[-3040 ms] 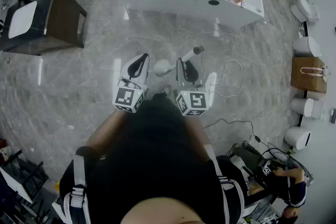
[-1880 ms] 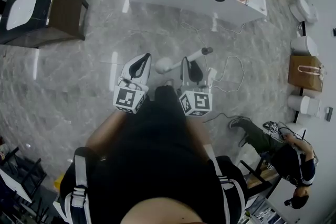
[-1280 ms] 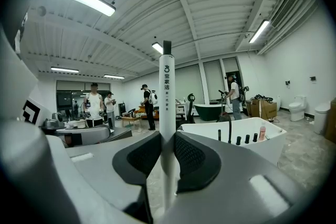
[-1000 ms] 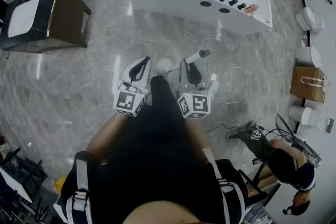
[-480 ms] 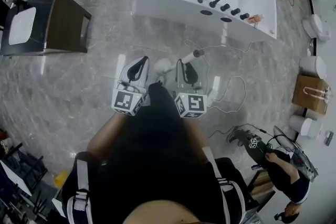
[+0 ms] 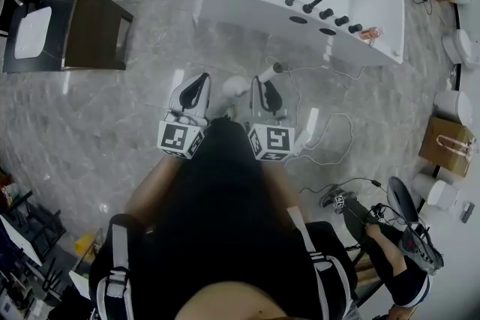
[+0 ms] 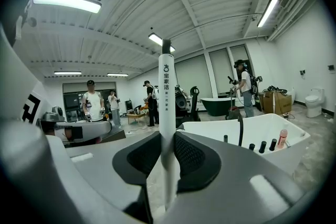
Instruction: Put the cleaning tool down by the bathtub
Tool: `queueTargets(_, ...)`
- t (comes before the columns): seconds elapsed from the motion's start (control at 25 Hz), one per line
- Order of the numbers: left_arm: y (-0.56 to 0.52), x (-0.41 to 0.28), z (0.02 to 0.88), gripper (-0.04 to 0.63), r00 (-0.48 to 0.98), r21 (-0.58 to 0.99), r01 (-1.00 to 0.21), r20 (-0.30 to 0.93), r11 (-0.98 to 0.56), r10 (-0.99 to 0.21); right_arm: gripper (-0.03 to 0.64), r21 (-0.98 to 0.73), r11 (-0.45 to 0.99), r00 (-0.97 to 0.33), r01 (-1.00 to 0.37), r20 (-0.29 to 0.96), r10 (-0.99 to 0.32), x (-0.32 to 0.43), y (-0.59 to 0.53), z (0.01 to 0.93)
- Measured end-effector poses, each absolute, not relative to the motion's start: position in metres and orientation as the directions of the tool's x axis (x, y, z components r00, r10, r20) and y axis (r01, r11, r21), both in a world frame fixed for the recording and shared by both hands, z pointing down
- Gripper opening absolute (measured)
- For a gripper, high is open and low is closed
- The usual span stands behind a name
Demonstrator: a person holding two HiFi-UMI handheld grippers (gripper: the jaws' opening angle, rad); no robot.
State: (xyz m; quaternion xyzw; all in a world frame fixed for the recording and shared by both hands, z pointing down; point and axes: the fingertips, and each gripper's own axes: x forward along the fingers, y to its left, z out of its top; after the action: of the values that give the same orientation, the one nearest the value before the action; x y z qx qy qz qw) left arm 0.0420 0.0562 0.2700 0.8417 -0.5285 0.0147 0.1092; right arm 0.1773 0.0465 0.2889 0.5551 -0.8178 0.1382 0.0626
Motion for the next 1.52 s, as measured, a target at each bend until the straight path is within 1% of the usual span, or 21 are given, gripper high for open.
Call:
queueTargets(0.28,0.037,0.045,0.277,0.008,0.438,0.177,-0.894,0.141,-0.413,-0.888,0.081,-0.161,0.344,-0.376,-0.925,0.263,-0.888,0.18,0.025,0.298)
queueTargets(0.64,-0.002,0.039,0.294,0.008,0.481,0.184,-0.871,0.136,-0.455,-0.866,0.081,-0.155,0.315,-0.348,-0.936,0.287,-0.892,0.172,-0.006,0.318)
queueTargets(1.08,-0.062,0.019,0.328,0.008,0.49,0.186,-0.868,0.176,-0.459,-0.854,0.081,-0.147,0.273,-0.307,-0.951,0.319,-0.897,0.158,-0.059,0.343)
queueTargets(1.52,-0.105,0.007,0.368,0.008,0.505,0.206,-0.86,0.208,-0.467,-0.837,0.081,-0.152,0.24,-0.28,-0.959,0.372,-0.885,0.143,-0.102,0.393)
